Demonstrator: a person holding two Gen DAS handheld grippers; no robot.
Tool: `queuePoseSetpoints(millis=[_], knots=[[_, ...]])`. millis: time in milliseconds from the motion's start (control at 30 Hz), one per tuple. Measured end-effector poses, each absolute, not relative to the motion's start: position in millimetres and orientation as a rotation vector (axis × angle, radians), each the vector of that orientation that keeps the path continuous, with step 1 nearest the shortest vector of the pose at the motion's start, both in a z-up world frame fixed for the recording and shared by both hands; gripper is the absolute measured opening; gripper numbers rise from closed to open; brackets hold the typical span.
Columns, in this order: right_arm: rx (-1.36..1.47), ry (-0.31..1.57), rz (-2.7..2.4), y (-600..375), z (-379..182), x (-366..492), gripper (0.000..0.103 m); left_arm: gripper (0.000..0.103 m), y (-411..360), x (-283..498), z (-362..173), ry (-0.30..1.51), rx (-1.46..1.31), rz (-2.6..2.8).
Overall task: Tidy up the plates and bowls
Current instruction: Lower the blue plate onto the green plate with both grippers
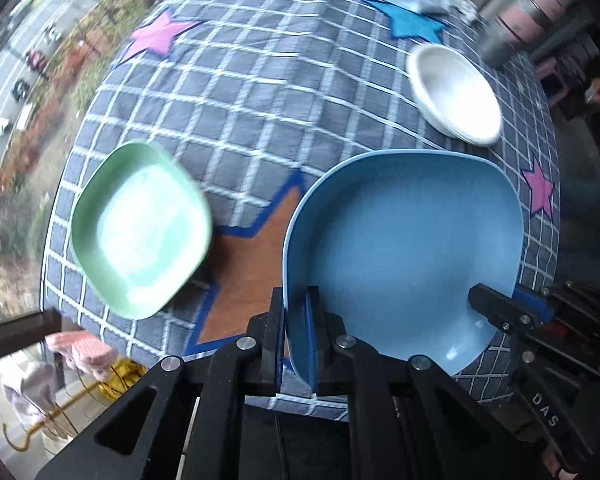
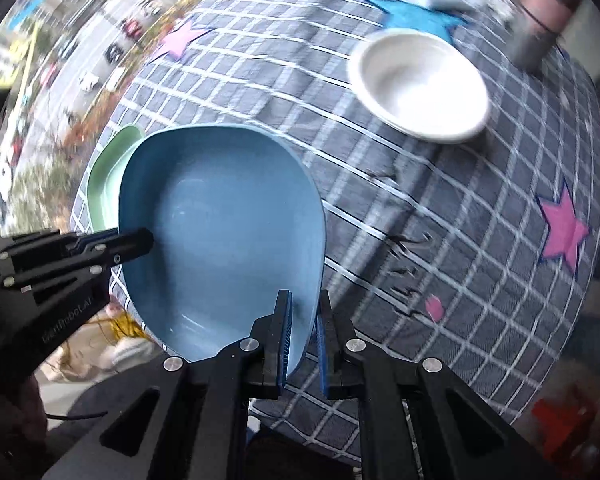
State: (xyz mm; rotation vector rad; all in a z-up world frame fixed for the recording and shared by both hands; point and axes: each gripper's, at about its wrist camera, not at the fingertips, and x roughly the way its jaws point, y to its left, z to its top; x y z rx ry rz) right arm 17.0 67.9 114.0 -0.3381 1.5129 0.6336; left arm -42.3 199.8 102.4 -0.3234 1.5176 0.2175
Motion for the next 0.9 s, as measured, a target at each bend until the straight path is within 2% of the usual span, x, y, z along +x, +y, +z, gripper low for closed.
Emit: queuePoseSetpoints(millis=[500, 900], knots=[[-0.57, 1.442, 0.804, 221.6, 124.6, -15.0, 0.013, 0.01, 335.9, -104.6, 100.6, 1.475, -0.607, 0.426], [-0.659, 1.436, 0.818, 276.1, 116.8, -19.6, 0.013, 0.01, 368.9, -107.6, 94.5, 1.477, -0.625, 0.458]])
